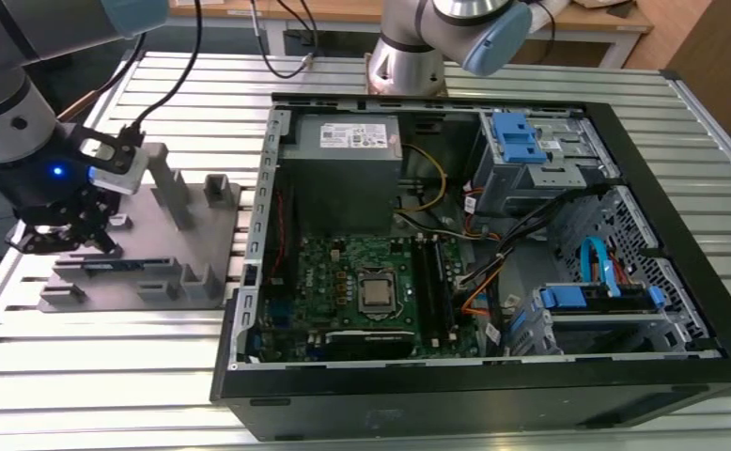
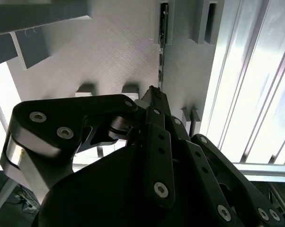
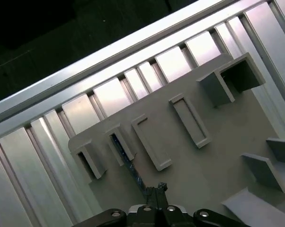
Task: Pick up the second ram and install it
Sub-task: 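Pick up the second ram and move it above second insertion slot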
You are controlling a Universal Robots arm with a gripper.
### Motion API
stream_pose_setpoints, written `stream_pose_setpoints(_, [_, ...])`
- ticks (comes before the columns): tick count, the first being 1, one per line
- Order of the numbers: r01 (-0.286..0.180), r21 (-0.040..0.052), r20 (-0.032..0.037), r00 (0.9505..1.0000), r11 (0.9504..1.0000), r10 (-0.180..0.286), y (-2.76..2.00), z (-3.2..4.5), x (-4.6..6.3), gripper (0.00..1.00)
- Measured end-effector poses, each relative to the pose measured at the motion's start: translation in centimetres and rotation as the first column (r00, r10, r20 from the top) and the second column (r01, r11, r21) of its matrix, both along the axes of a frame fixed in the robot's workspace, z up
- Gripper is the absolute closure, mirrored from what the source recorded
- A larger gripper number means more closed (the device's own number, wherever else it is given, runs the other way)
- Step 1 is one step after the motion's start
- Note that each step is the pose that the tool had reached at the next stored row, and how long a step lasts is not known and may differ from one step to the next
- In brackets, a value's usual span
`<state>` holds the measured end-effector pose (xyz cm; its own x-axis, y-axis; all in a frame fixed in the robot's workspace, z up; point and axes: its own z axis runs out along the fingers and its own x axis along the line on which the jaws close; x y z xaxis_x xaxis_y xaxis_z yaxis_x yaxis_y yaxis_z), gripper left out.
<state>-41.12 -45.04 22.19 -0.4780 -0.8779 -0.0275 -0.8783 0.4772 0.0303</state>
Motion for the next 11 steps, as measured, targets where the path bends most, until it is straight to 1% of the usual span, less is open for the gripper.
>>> stream_pose_setpoints(6, [-0.061,0.0,0.0,0.9981,0.9981,0.061,0.0,0.0,0.0,0.89])
stream_pose_setpoints(9, [-0.096,0.0,0.0,0.9954,0.9954,0.096,0.0,0.0,0.0,0.89])
stream_pose_setpoints(11, [-0.123,0.0,0.0001,0.9924,0.9924,0.123,0.0,0.0,0.0,0.89])
